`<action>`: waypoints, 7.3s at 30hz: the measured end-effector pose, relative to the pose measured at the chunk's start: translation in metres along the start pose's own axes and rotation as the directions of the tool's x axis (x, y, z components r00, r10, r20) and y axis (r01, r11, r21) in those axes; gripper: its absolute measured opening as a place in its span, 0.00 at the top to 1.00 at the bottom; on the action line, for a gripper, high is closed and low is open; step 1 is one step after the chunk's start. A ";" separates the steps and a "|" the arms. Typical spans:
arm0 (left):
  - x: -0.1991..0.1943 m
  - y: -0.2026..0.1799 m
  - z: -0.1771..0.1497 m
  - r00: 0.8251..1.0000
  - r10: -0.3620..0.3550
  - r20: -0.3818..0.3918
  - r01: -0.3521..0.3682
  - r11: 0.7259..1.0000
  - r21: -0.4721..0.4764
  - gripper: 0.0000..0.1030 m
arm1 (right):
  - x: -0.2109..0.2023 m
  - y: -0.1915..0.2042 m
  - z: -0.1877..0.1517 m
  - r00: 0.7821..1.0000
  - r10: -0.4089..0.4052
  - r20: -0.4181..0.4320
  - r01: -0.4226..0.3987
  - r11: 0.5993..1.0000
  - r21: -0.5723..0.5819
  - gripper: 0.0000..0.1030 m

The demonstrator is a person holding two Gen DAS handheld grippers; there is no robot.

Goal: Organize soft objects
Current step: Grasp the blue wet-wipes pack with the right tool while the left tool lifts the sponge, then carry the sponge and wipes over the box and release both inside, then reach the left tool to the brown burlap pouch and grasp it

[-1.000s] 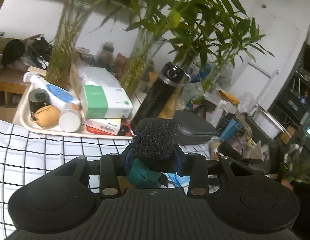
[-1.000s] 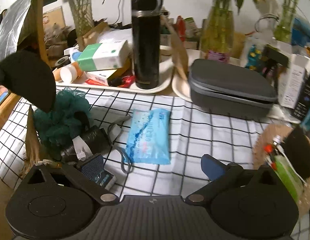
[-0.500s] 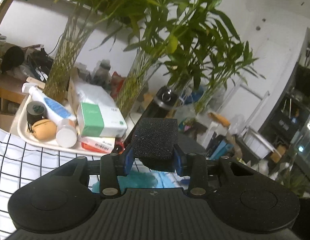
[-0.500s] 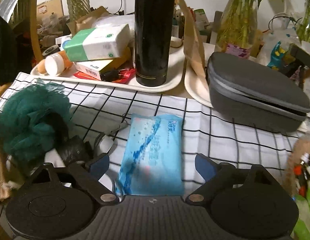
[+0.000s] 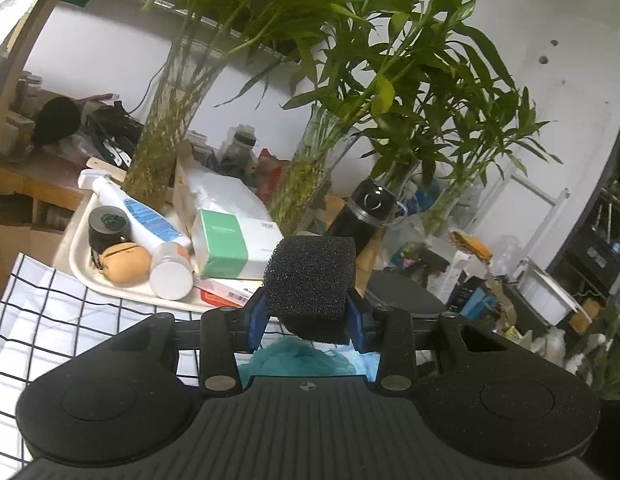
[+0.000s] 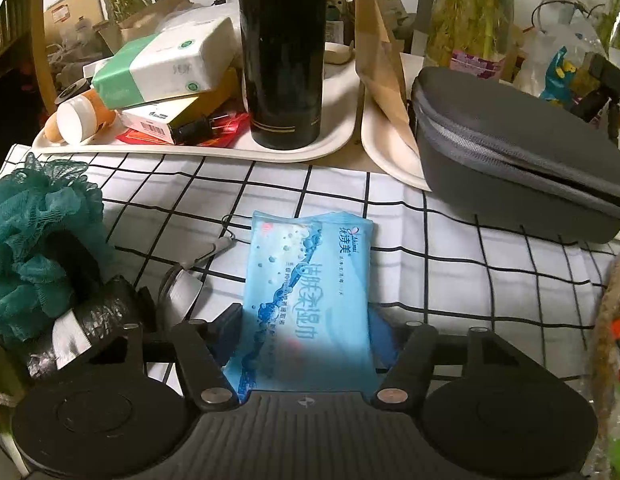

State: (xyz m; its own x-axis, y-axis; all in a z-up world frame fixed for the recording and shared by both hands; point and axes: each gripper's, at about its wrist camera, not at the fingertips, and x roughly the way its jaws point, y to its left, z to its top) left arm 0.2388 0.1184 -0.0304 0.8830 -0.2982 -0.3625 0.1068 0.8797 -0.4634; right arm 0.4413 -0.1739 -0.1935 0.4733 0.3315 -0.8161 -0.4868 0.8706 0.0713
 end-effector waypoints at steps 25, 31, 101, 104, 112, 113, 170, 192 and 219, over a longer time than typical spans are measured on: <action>-0.047 -0.013 -0.006 0.991 0.057 0.123 -0.055 0.998 -0.022 0.62 | -0.162 -0.015 -0.029 0.984 -0.061 0.167 0.051 0.997 0.060 0.35; -0.059 -0.020 -0.016 0.990 0.056 0.126 -0.052 0.998 -0.035 0.62 | -0.197 -0.015 -0.049 0.976 -0.046 0.215 0.023 0.994 0.109 0.35; -0.177 -0.125 -0.122 0.967 0.170 -0.189 -0.125 0.965 0.231 0.25 | -0.316 0.100 -0.173 0.942 0.147 0.300 -0.154 0.988 -0.002 0.34; -0.176 -0.124 -0.123 0.966 0.171 -0.193 -0.126 0.966 0.224 0.25 | -0.315 0.101 -0.173 0.947 0.130 0.292 -0.141 0.990 0.017 0.34; -0.174 -0.121 -0.123 0.965 0.175 -0.194 -0.133 0.968 0.214 0.25 | -0.311 0.108 -0.173 0.956 0.101 0.275 -0.109 0.994 0.012 0.06; -0.173 -0.121 -0.123 0.964 0.181 -0.195 -0.138 0.968 0.212 0.25 | -0.310 0.106 -0.174 0.957 0.099 0.274 -0.109 0.994 0.020 0.05; -0.117 -0.083 -0.066 0.974 0.194 -0.119 -0.174 0.972 0.159 0.25 | -0.284 0.044 -0.119 0.939 0.061 0.338 -0.102 0.989 0.107 0.00; -0.026 -0.012 -0.044 0.980 0.116 -0.162 -0.093 0.985 0.144 0.26 | -0.240 0.008 -0.079 0.936 -0.062 0.345 0.028 0.994 0.101 0.00; 0.053 0.023 -0.057 0.931 -0.003 -0.365 0.050 0.992 0.119 0.32 | -0.201 -0.001 -0.048 0.965 -0.063 0.254 0.059 0.998 0.023 0.00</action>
State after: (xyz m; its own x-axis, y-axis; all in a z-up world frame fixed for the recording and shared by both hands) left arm 0.2618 0.1024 -0.1062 0.6547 -0.4157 -0.6313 0.2043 0.9014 -0.3818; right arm 0.3111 -0.2593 -0.0572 0.6739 0.3575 -0.6466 -0.4408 0.8969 0.0364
